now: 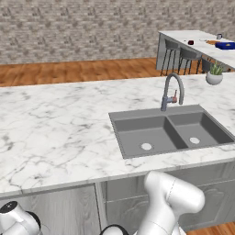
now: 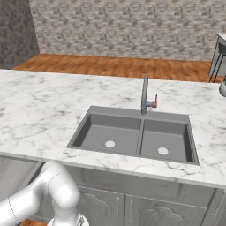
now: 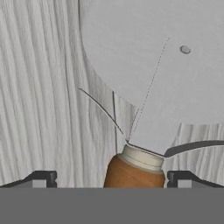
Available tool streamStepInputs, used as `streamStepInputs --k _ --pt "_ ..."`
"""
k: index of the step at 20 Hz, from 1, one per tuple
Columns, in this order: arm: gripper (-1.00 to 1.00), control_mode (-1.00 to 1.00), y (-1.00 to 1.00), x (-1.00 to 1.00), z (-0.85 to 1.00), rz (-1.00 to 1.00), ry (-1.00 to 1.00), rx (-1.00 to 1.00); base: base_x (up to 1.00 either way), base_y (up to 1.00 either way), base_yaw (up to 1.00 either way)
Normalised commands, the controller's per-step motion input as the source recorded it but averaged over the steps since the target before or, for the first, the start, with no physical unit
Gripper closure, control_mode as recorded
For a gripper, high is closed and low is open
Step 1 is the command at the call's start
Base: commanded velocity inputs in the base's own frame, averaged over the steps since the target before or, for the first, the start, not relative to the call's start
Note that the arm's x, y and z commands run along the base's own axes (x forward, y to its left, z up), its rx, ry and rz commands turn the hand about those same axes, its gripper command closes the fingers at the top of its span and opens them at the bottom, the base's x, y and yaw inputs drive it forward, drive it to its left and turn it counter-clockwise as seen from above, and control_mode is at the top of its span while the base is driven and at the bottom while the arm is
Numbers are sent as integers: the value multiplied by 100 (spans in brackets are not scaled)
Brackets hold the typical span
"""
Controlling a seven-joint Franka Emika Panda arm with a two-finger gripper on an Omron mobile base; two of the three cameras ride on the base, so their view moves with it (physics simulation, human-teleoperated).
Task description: Take the pizza cutter from the drawer on the left and place it on the dining counter for cutting.
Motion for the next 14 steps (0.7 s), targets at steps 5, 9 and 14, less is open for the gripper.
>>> streamStepInputs --k 5,9,14 --pt "-100 -100 0 0 0 0 0 0 0 0 0" --pt "-100 -100 0 0 -19 0 0 0 0 0 0" --pt "-100 -100 0 0 -26 0 0 0 0 0 0"
